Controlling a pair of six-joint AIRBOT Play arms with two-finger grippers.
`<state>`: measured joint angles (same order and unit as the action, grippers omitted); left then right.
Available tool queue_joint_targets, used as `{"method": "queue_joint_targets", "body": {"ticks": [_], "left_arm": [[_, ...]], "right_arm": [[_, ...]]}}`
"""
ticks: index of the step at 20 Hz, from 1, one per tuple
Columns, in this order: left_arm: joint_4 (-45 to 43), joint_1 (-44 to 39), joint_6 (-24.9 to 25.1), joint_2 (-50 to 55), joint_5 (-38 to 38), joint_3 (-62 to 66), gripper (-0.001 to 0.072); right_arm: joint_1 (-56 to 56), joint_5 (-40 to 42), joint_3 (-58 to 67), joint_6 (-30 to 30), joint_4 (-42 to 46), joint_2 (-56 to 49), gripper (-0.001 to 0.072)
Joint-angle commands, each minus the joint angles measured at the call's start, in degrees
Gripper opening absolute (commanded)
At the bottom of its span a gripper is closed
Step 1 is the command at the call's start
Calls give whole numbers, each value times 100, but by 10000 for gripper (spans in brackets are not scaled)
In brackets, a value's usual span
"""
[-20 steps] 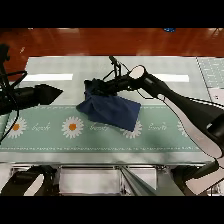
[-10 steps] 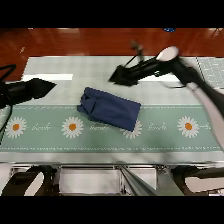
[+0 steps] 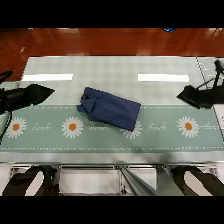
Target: Fold the shirts.
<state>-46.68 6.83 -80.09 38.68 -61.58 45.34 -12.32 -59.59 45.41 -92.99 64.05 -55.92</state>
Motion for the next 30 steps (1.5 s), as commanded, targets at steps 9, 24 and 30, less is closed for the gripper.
{"method": "queue_joint_targets", "body": {"ticks": [9, 24, 30], "left_arm": [[20, -90, 9, 17, 0, -544, 24], [20, -90, 9, 20, 76, -573, 24], [20, -90, 9, 33, 153, -739, 24]], "right_arm": [[1768, 1381, -1696, 2629, -5313, -2201, 427], [2933, 352, 2850, 1088, -2192, -2830, 22], [2354, -758, 5661, 186, -595, -2830, 22]]}}
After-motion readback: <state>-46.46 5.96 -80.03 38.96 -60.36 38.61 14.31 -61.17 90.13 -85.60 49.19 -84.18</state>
